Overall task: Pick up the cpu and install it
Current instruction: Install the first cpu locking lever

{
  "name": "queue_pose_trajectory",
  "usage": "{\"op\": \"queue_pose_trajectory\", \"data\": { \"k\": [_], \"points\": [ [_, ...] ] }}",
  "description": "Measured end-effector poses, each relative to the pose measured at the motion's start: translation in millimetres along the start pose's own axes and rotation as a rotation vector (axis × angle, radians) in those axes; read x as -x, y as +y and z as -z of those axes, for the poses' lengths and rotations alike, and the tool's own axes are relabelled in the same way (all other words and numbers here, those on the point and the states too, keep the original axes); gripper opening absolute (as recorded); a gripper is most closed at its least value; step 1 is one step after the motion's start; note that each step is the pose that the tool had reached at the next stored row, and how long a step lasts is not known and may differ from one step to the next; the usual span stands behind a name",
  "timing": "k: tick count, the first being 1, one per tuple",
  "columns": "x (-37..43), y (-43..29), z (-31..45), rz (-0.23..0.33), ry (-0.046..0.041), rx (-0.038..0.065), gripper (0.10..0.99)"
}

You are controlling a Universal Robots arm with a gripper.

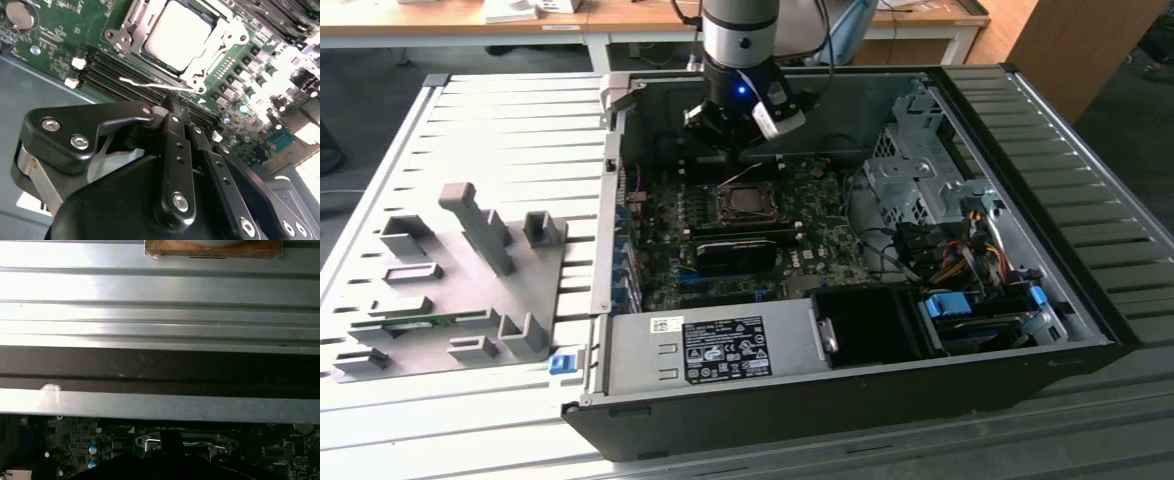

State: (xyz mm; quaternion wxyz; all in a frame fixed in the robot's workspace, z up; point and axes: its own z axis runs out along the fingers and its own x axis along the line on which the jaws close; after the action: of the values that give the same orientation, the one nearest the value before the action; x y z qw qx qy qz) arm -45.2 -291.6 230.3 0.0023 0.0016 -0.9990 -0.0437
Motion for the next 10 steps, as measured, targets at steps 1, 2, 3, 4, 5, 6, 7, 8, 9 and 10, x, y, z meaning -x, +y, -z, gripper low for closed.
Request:
{"op": "queue_pose_trajectory", "data": {
  "k": [1,2,3,4,5,6,7,8,9,10],
  "points": [
    [1.7,0.2,-0.3,-0.001,-0.0001,0.0,0.106],
    [3.0,0.4,-0.6,-0.002,-0.0001,0.0,0.106],
    [4.5,0.7,-0.7,-0.002,-0.0001,0.0,0.106],
    [5.8,1.0,-0.9,-0.002,-0.0001,0.0,0.106],
    [7.1,1.4,-1.2,-0.002,-0.0002,0.0,0.106],
    [8.5,2.0,-1.4,-0.003,-0.0003,-0.001,0.106],
    [9.5,2.6,-1.6,-0.003,-0.0002,-0.005,0.106],
    [10.5,3.0,-1.7,-0.003,-0.0002,-0.007,0.106],
    [11.8,3.4,-2.0,-0.003,-0.0002,-0.009,0.106],
    [12.7,3.6,-2.3,-0.004,-0.0003,-0.01,0.106]
  ]
}}
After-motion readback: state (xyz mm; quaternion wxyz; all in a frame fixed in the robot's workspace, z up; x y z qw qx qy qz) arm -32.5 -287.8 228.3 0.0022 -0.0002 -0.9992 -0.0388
